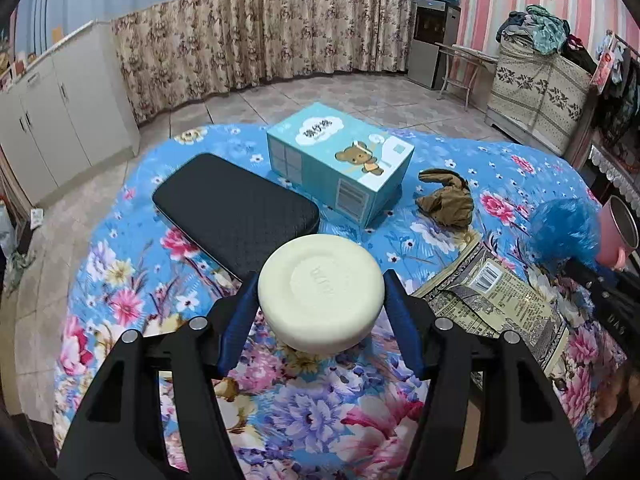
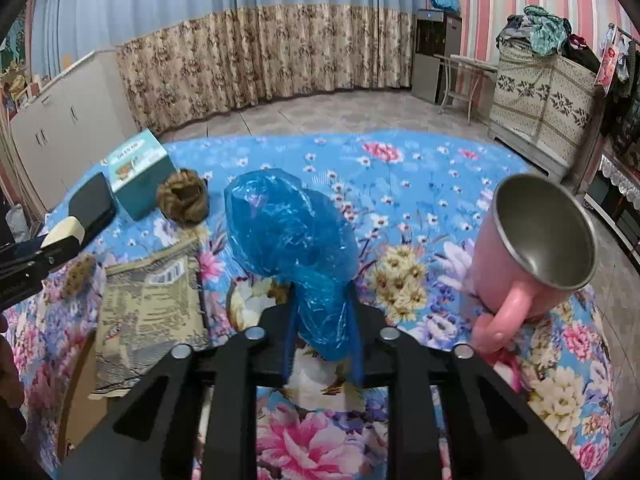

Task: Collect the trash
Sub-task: 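Grasp the white round disc with the left tool while the right grasps the blue plastic bag, then carry the disc and blue bag over the blue basket and open both tools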

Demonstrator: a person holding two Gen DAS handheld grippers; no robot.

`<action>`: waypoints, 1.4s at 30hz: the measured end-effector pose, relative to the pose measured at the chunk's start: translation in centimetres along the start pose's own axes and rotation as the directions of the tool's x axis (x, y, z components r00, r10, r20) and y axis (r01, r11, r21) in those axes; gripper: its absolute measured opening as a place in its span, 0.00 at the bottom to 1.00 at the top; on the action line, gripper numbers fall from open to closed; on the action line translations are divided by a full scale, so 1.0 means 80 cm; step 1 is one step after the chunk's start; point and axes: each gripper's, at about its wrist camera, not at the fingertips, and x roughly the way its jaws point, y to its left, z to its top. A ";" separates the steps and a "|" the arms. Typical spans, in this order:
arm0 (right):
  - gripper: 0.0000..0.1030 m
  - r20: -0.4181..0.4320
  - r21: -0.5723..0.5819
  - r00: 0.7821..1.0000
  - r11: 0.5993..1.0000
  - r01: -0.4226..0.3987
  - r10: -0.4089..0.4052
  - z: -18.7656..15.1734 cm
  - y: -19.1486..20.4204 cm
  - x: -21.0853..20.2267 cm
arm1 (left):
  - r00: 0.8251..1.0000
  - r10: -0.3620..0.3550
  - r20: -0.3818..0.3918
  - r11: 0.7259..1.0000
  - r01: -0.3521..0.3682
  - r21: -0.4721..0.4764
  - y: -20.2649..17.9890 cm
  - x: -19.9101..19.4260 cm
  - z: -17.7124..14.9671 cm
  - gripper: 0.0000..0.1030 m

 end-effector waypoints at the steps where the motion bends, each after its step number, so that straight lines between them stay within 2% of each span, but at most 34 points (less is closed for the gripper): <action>1: 0.19 0.007 0.003 1.000 1.000 -0.001 0.001 0.001 -0.001 -0.003 | 1.000 0.001 0.002 1.000 -0.001 0.000 -0.001 -0.002 0.001 0.59; 7: 0.18 0.072 0.011 0.997 1.000 -0.012 0.011 0.010 -0.003 -0.045 | 1.000 -0.007 0.027 1.000 0.007 0.018 -0.011 -0.027 0.006 0.59; 13: 0.18 0.062 0.028 0.998 1.000 -0.001 -0.001 -0.008 -0.021 -0.094 | 0.999 -0.030 0.044 0.998 0.027 0.059 -0.041 -0.066 -0.005 0.59; 16: 0.18 0.066 0.055 0.998 0.998 0.021 -0.024 -0.022 -0.047 -0.132 | 0.998 -0.050 0.043 0.996 0.046 0.071 -0.057 -0.086 -0.016 0.59; 21: 0.18 0.061 0.065 0.992 0.992 0.108 -0.112 -0.070 -0.108 -0.202 | 0.996 -0.088 0.030 0.992 0.084 0.098 -0.110 -0.123 -0.048 0.59; 27: 0.18 0.071 0.141 0.976 0.971 0.193 -0.205 -0.130 -0.187 -0.285 | 0.983 -0.180 0.041 0.978 0.174 0.112 -0.187 -0.169 -0.071 0.59; 33: 0.18 0.071 0.253 0.949 0.926 0.280 -0.306 -0.175 -0.271 -0.349 | 0.961 -0.262 0.088 0.949 0.241 0.202 -0.283 -0.222 -0.085 0.59; 37: 0.18 0.072 0.298 0.929 0.897 0.326 -0.362 -0.196 -0.305 -0.374 | 0.940 -0.335 0.068 0.916 0.308 0.257 -0.350 -0.237 -0.102 0.59; 42: 0.18 0.058 0.331 0.903 0.862 0.385 -0.426 -0.223 -0.344 -0.393 | 0.921 -0.390 0.029 0.872 0.359 0.333 -0.425 -0.241 -0.127 0.59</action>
